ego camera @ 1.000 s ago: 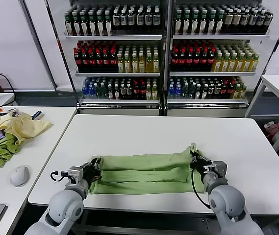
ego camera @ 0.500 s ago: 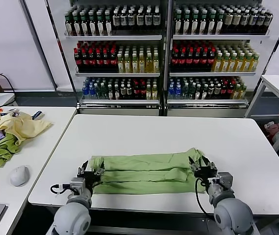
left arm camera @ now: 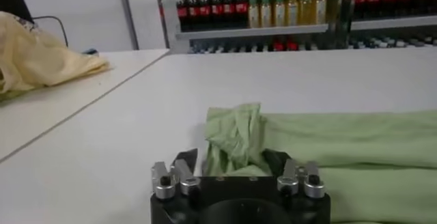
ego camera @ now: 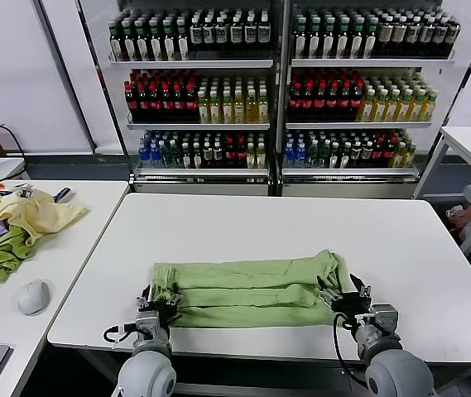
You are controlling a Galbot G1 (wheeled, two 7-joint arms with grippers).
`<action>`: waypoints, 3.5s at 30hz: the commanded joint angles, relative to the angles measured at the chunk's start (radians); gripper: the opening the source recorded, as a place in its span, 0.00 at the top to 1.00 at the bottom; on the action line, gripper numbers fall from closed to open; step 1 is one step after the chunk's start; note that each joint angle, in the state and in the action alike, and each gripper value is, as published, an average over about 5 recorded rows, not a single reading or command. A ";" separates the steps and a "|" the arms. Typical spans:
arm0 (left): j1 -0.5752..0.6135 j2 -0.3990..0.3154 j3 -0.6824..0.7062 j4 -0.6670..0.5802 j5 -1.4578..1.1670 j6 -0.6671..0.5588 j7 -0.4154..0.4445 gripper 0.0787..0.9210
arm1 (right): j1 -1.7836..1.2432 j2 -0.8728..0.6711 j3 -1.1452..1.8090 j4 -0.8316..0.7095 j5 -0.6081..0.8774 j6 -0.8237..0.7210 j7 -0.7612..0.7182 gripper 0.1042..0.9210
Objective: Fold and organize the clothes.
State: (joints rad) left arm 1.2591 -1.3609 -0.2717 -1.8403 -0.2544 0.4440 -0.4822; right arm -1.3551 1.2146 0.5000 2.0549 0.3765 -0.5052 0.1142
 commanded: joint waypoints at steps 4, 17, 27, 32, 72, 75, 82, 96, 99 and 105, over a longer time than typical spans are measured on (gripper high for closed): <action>-0.009 -0.024 -0.032 0.092 0.008 -0.023 -0.003 0.48 | -0.025 0.004 0.005 0.016 -0.003 0.007 -0.002 0.12; -0.081 0.167 -0.222 0.097 -0.128 -0.049 0.022 0.90 | -0.015 0.003 0.004 0.011 -0.001 0.020 -0.017 0.12; -0.096 0.333 -0.387 -0.066 -0.297 -0.034 0.084 0.92 | -0.002 0.011 -0.010 0.009 -0.003 0.022 -0.024 0.12; -0.063 0.288 -0.338 -0.283 -0.523 0.010 0.113 0.92 | -0.002 0.013 -0.012 0.011 -0.005 0.022 -0.024 0.12; -0.233 -0.089 0.273 -0.038 -0.444 0.010 0.135 0.54 | 0.029 0.030 -0.022 -0.014 -0.015 0.032 -0.038 0.12; -0.204 -0.063 0.233 -0.099 -0.463 0.005 0.141 0.43 | 0.033 0.027 -0.019 -0.021 -0.013 0.034 -0.039 0.12; -0.134 0.037 0.072 -0.172 -0.358 -0.032 0.111 0.19 | 0.044 0.027 -0.024 -0.033 -0.012 0.039 -0.042 0.12; -0.099 0.089 0.001 0.035 -0.040 -0.011 0.023 0.12 | 0.056 0.035 -0.044 -0.040 -0.019 0.037 -0.041 0.12; -0.114 0.075 0.025 0.059 -0.051 0.025 0.030 0.12 | 0.053 0.033 -0.039 -0.034 -0.019 0.037 -0.041 0.12; -0.131 0.051 0.047 0.099 -0.126 0.128 0.039 0.15 | 0.041 0.033 -0.025 -0.028 -0.018 0.038 -0.042 0.12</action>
State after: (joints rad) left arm 1.1318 -1.3083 -0.2255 -1.8219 -0.3956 0.4678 -0.4290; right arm -1.3092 1.2468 0.4669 2.0206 0.3577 -0.4678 0.0725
